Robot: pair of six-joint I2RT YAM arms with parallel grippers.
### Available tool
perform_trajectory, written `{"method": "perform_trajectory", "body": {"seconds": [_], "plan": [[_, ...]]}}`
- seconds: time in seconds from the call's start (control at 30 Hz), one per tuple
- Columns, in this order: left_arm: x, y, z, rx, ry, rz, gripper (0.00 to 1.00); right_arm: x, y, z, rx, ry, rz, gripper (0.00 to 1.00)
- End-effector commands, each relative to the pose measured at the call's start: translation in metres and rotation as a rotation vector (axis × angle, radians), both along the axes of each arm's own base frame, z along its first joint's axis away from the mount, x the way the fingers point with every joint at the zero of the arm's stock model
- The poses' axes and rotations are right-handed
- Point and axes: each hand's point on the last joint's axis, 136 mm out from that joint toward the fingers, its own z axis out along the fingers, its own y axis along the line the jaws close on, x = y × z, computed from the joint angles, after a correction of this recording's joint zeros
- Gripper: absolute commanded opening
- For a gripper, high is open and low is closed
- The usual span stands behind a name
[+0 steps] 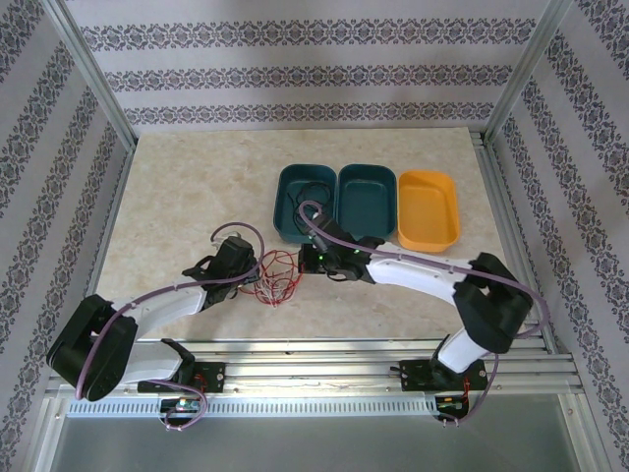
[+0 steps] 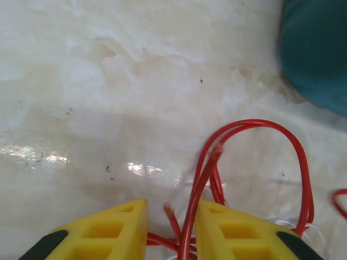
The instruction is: Untangle the cables
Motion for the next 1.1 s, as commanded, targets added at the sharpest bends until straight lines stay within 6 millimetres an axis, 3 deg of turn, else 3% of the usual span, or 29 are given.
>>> {"method": "perform_trajectory", "body": {"seconds": [0.0,0.4,0.7,1.07], "plan": [[0.002,0.016,0.004,0.010,-0.037,0.066,0.21,-0.003,-0.023,0.016,-0.079,-0.091,0.024,0.00],[-0.014,0.040,0.000,0.044,-0.031,0.136,0.18,-0.010,-0.045,0.084,-0.076,-0.302,0.092,0.00],[-0.020,0.048,0.009,0.055,-0.043,0.139,0.21,-0.017,-0.040,0.137,-0.017,-0.423,0.181,0.00],[-0.032,0.070,0.008,0.073,-0.041,0.193,0.17,-0.009,-0.067,0.196,-0.037,-0.564,0.124,0.00]]}}
